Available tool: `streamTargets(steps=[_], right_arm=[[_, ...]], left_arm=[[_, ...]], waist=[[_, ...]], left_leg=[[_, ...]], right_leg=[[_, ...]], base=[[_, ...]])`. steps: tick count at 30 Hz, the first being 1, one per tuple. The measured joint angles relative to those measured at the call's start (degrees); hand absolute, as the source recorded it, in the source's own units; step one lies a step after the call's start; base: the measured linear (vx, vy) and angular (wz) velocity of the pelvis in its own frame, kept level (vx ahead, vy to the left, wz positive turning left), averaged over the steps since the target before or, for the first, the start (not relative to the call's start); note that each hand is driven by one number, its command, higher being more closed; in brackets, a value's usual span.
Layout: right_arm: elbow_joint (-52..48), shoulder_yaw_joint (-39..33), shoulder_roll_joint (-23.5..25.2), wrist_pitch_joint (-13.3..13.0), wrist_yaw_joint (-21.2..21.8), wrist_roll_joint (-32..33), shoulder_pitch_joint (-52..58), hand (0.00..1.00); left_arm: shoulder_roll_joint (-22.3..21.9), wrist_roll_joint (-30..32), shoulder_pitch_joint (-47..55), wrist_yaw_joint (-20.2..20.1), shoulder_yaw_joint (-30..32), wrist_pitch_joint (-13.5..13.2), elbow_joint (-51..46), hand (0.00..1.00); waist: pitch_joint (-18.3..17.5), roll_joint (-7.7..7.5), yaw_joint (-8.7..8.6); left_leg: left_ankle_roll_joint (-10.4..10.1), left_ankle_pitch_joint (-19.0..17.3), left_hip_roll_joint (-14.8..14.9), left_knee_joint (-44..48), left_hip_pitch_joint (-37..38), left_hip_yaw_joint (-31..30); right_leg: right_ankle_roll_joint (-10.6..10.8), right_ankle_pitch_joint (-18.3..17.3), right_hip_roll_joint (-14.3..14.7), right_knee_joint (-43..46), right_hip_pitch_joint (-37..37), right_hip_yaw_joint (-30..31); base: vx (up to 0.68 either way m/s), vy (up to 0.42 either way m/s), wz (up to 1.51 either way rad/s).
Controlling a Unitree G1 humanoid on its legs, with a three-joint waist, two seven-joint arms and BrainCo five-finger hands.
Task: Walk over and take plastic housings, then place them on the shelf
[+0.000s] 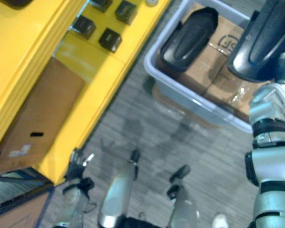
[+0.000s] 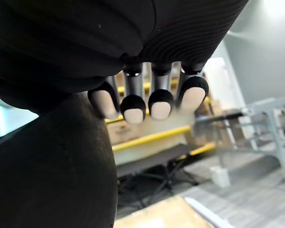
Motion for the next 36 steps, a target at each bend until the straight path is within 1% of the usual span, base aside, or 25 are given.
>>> streamTargets(steps=[1,4,7,8,9,10,12,13,14,15,16,18,19,20,22,25,27,28,29,31,32,33,34,35,36], right_arm=[[-0.56,0.12,0.24,-0.01,-0.47,-0.1,-0.04,1.0],[-2.24,1.23,0.44,-0.21,-1.48,-1.17,-0.15,1.0],[-4.52,1.97,1.89,-1.5,-2.57,-2.53,-0.13,1.0],[-5.92,2.27,2.42,-2.41,-2.85,-3.44,-0.12,1.0],[-6.76,2.47,2.65,-2.75,-3.06,-3.56,-0.11,1.0],[-8.21,2.8,3.25,-3.63,-3.83,-4.56,-0.01,1.0],[-10.28,2.83,4.12,-4.94,-4.97,-5.64,0.17,1.0],[-13.15,2.83,5.22,-5.75,-5.9,-6.05,1.23,1.0],[-13.49,2.83,5.45,-5.95,-6.12,-6.38,1.48,1.0],[-14.66,2.83,6.09,-6.34,-6.45,-7.31,2.33,1.0],[-16.21,2.83,7.24,-6.99,-6.59,-8.38,3.22,1.0],[-19.03,2.84,8.98,-7.55,-6.79,-10.15,4.67,1.0],[-19.15,2.85,9.01,-7.55,-6.81,-10.22,4.71,1.0],[-20.5,2.9,9.68,-7.77,-6.99,-11.58,5.15,1.0],[-22.11,2.91,10.46,-8.22,-7.13,-12.53,5.36,1.0],[-23.77,2.95,11.45,-10.01,-7.13,-14.86,5.62,1.0],[-25.01,2.94,12.58,-11.48,-7.1,-17.23,5.56,1.0],[-25.37,2.94,13.02,-11.88,-7.08,-18.0,5.56,1.0],[-26.08,3.11,13.8,-12.55,-6.47,-19.31,5.56,1.0],[-26.58,3.91,14.68,-13.98,-4.93,-21.53,5.52,1.0],[-26.58,3.93,14.97,-14.45,-4.52,-22.03,5.52,1.0],[-26.58,4.05,15.36,-15.14,-3.4,-23.36,5.52,1.0],[-26.58,4.42,15.47,-15.88,-2.46,-24.35,5.47,1.0],[-26.58,4.81,15.47,-16.13,-2.1,-24.88,5.46,1.0],[-26.58,5.76,15.46,-16.56,-1.76,-25.93,5.33,1.0]], left_arm=[[0.05,1.58,-0.14,0.6,0.0,0.02,-1.81,0.0],[0.18,5.58,-2.37,2.38,-0.1,0.02,-5.96,0.0],[1.69,10.63,-7.04,4.57,-0.68,0.74,-6.33,0.0],[3.08,13.18,-8.81,5.76,-1.44,1.44,-6.34,0.0],[3.74,14.04,-9.69,6.28,-1.74,1.62,-6.31,0.0],[5.04,16.05,-12.06,7.44,-2.06,2.35,-5.96,0.0],[6.06,18.54,-16.17,9.84,-2.06,3.49,-3.56,0.0],[7.4,20.95,-20.6,12.15,-2.04,4.04,0.32,0.0],[7.6,21.39,-21.43,12.62,-2.02,4.04,1.07,0.0],[8.2,22.04,-23.77,13.62,-2.02,4.05,3.18,0.0],[9.09,22.13,-26.32,14.51,-2.04,4.04,5.7,0.0],[9.5,22.12,-29.6,15.21,-1.96,4.01,7.73,0.0],[9.49,22.12,-29.68,15.21,-1.97,4.0,7.73,0.0],[9.16,22.09,-31.64,15.05,-2.41,3.36,7.73,0.0],[9.12,21.48,-33.49,14.49,-3.35,3.18,7.88,0.0],[8.5,15.42,-36.7,10.56,-6.21,3.0,8.24,0.0],[6.87,7.13,-39.63,5.27,-8.23,3.14,9.56,0.0],[6.36,5.23,-40.29,4.04,-8.68,3.3,10.0,0.0],[5.34,0.86,-41.32,0.51,-9.27,3.85,10.5,0.0],[3.8,-7.34,-42.48,-6.0,-10.39,5.81,10.52,0.0],[3.63,-10.21,-42.85,-8.22,-11.1,6.73,10.6,0.0],[3.06,-15.51,-43.1,-12.5,-11.85,8.39,10.61,0.0],[2.42,-19.89,-43.12,-15.48,-12.5,9.61,10.67,0.0],[2.2,-22.16,-43.13,-17.03,-12.79,10.31,10.79,0.0],[2.19,-26.11,-43.27,-19.66,-13.61,11.03,10.98,0.0]], waist=[[0.0,-0.01,-0.39],[-0.11,-0.21,-0.66],[-0.71,-1.36,-1.46],[-0.99,-1.89,-2.15],[-1.06,-2.18,-2.37],[-1.19,-2.89,-2.62],[-1.4,-3.49,-3.45],[-1.82,-4.54,-4.02],[-1.99,-4.84,-4.13],[-2.37,-5.49,-4.46],[-2.86,-6.39,-5.26],[-3.43,-7.37,-5.78],[-3.45,-7.39,-5.82],[-3.63,-7.7,-6.68],[-3.6,-7.88,-6.89],[-3.61,-8.22,-7.51],[-3.82,-8.56,-8.08],[-3.81,-8.58,-8.38],[-3.81,-8.58,-8.92],[-3.81,-8.58,-10.02],[-3.81,-8.58,-10.09],[-3.81,-8.58,-10.22],[-3.81,-8.58,-10.09],[-3.81,-8.58,-10.2],[-3.81,-8.58,-10.54]], left_leg=[[-0.1,0.35,-0.04,-0.41,0.19,-0.08],[-0.38,0.55,0.44,-0.61,0.25,0.04],[-0.84,0.84,1.19,-0.96,0.25,0.38],[-0.94,0.99,1.42,-1.12,0.26,0.75],[-0.94,0.99,1.61,-1.08,0.27,1.02],[-0.95,0.99,1.96,-1.09,0.54,1.7],[-0.96,0.98,2.25,-1.06,0.83,2.07],[-0.99,0.96,2.73,-0.98,1.15,3.31],[-1.01,0.94,2.82,-0.96,1.16,3.48],[-1.08,0.89,3.05,-0.94,1.19,3.83],[-1.23,0.79,3.32,-0.74,1.15,4.12],[-1.63,0.14,4.15,0.06,1.2,4.98],[-1.64,0.13,4.16,0.09,1.2,4.99],[-1.67,0.06,4.4,0.25,1.2,5.06],[-1.82,-0.04,4.94,0.39,1.61,5.81],[-1.89,0.01,5.2,-0.05,2.25,6.69],[-1.92,0.04,5.21,-0.19,2.25,7.52],[-1.92,0.04,5.21,-0.18,2.25,7.65],[-1.92,0.04,5.2,-0.21,2.31,7.85],[-1.91,0.05,5.08,-0.28,2.54,8.19],[-1.91,0.05,5.05,-0.33,2.66,8.36],[-1.91,0.05,4.98,-0.64,3.13,8.95],[-1.9,0.05,4.92,-1.08,3.79,9.68],[-1.89,0.07,4.82,-1.29,4.01,9.81],[-1.89,0.07,4.69,-1.32,4.06,9.9]], right_leg=[[-0.24,0.18,0.1,-0.43,0.29,-0.09],[-0.84,1.09,1.02,-2.02,0.7,-0.05],[-1.31,1.92,2.0,-3.41,0.74,0.23],[-1.52,2.3,2.36,-3.93,0.74,0.39],[-1.62,2.48,2.58,-4.16,0.7,0.63],[-1.79,2.93,3.0,-4.71,0.61,1.54],[-1.96,3.31,3.55,-5.06,0.68,2.05],[-2.21,3.81,3.73,-5.56,0.58,3.16],[-2.19,3.94,3.77,-5.76,0.55,3.31],[-2.21,4.21,3.99,-6.19,0.53,3.53],[-2.37,4.57,4.41,-6.65,0.53,3.87],[-2.61,4.89,5.01,-6.99,0.4,4.96],[-2.61,4.9,5.02,-6.99,0.4,4.98],[-2.69,4.95,5.51,-7.02,0.41,5.1],[-2.77,5.01,5.7,-7.1,0.37,5.84],[-2.8,5.13,5.87,-7.24,0.24,6.63],[-2.86,5.61,6.0,-7.26,-0.39,7.7],[-2.91,5.7,5.99,-7.32,-0.43,7.82],[-2.83,5.85,5.85,-7.51,-0.45,7.99],[-2.88,6.07,5.77,-7.67,-0.45,8.26],[-2.87,6.08,5.76,-7.68,-0.45,8.42],[-2.83,6.12,5.74,-7.68,-0.46,8.94],[-2.76,6.17,5.7,-7.69,-0.45,9.56],[-2.75,6.17,5.63,-7.69,-0.43,9.69],[-2.75,6.17,5.64,-7.69,-0.42,9.75]], base=[[-0.05,-0.012,0.02],[-0.08,-0.019,-0.06],[-0.06,-0.011,-0.12],[-0.04,-0.004,-0.08],[-0.05,0.002,-0.21],[-0.04,0.008,-0.28],[-0.05,0.024,-0.27],[-0.04,0.041,-0.21],[-0.05,0.078,-0.27],[-0.04,0.054,-0.17],[-0.05,0.056,-0.23],[-0.05,0.058,-0.27],[-0.06,0.06,-0.18],[-0.06,0.046,-0.1],[-0.04,0.056,-0.2],[-0.02,0.06,-0.16],[-0.01,0.07,-0.15],[0.0,0.072,-0.13],[0.02,0.095,-0.06],[0.01,0.079,-0.05],[0.01,0.059,-0.11],[0.02,0.085,-0.19],[0.02,0.069,-0.19],[0.01,0.083,-0.14],[0.0,0.059,-0.03]])
